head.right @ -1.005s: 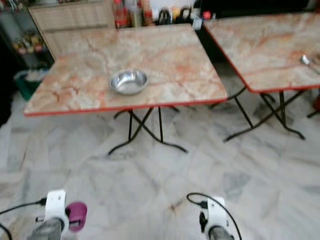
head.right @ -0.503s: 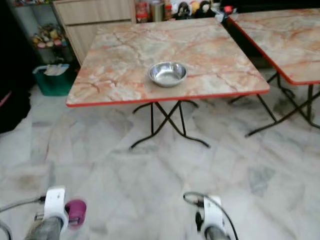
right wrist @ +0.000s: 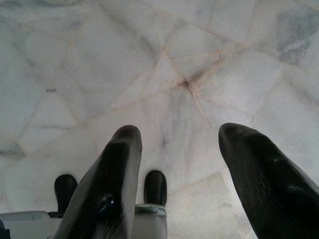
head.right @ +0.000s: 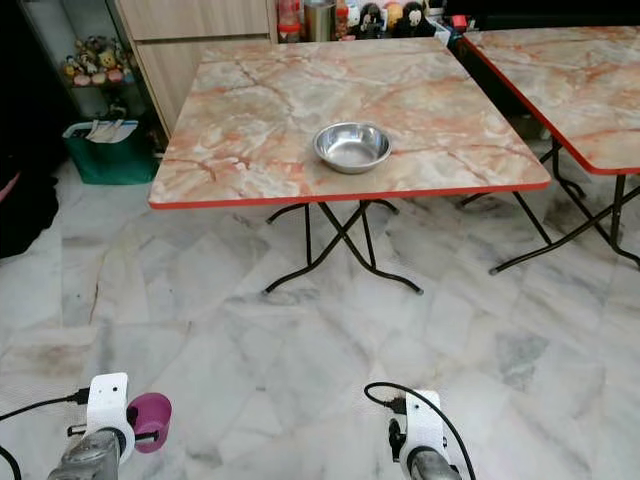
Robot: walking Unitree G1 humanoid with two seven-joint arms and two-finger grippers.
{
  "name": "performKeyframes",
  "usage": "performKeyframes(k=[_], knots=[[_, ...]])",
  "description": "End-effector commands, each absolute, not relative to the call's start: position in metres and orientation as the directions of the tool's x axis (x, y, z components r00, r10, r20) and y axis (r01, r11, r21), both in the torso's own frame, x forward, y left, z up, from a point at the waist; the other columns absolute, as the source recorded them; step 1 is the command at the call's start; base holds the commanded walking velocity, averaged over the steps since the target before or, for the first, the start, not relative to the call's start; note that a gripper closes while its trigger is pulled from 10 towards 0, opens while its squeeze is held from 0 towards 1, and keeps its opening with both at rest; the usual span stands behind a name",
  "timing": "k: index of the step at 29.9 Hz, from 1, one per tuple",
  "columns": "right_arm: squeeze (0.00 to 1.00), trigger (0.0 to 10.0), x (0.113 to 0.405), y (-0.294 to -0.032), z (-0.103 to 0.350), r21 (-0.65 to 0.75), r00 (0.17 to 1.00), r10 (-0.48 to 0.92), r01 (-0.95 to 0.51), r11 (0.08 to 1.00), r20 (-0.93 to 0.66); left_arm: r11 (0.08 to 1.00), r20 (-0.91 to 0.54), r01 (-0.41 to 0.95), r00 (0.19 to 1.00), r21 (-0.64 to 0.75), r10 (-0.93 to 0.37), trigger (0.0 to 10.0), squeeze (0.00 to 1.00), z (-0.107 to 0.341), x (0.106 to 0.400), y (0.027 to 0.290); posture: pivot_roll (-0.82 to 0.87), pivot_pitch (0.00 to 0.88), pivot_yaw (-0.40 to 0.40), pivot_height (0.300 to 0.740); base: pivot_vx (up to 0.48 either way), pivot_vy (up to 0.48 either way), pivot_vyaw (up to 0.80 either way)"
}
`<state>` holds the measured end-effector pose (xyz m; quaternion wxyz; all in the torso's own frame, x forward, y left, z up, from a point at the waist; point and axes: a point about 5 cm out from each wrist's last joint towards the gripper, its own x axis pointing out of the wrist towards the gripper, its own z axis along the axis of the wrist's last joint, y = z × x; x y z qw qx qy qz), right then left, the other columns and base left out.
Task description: Setting the table
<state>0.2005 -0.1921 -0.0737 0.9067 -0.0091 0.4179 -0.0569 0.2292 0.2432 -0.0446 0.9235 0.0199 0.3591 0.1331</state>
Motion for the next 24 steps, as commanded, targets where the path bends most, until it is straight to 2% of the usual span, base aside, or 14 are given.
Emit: performKeyframes(k=[1, 24], knots=[[0.00, 10.0, 0.2002, -0.1921, -0.0739, -0.062, 0.642, -0.110, 0.097, 0.993, -0.759, 0.962, -0.670, -0.242, 0.694, 0.128, 0.264, 10.0, 0.00, -0.0475, 0.2258, 0.2420, -0.04, 0.090, 0.033, 0.740, 0.360, 0.000, 0.00], [0.00, 10.0, 0.1968, -0.1913, -0.0758, -0.055, 0.635, -0.099, 0.090, 0.994, -0.766, 0.964, -0.677, -0.234, 0.691, 0.126, 0.256, 10.0, 0.00, -0.0488, 0.2251, 0.2398, -0.04, 0.046, 0.037, 0.740, 0.390, 0.000, 0.00]])
